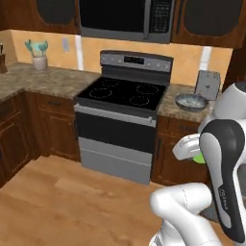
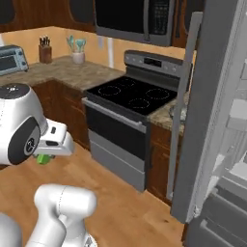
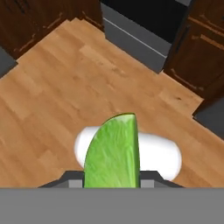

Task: Grab a lemon wedge from the fridge and one ice cube from the ice bowl, and put them in the glass of lemonade.

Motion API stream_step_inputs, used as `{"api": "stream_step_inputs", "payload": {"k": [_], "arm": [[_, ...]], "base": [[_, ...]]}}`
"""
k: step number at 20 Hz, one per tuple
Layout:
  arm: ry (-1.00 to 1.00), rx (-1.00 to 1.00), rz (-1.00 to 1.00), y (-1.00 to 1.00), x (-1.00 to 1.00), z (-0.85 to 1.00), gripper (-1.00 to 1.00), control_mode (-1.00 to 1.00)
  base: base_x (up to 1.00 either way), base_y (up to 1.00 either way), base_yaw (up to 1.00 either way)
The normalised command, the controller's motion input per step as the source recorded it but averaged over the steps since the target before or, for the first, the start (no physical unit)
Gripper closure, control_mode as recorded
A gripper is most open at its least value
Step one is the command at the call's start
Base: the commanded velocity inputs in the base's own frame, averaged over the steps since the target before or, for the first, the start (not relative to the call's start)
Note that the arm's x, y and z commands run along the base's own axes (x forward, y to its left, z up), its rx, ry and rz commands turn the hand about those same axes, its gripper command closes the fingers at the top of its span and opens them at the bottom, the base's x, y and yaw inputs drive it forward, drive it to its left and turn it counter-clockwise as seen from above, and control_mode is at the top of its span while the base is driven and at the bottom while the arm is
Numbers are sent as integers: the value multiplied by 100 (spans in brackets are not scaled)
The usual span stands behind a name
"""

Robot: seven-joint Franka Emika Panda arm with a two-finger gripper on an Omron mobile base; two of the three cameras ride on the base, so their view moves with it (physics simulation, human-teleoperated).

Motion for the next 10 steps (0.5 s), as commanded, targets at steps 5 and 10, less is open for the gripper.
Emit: {"api": "stream_step_inputs", "payload": {"k": [5, 10], "arm": [[0, 0, 0, 0, 0, 0, 100, 100], [0, 0, 0, 0, 0, 0, 100, 100]], "base": [[74, 55, -83], [68, 54, -83]]}}
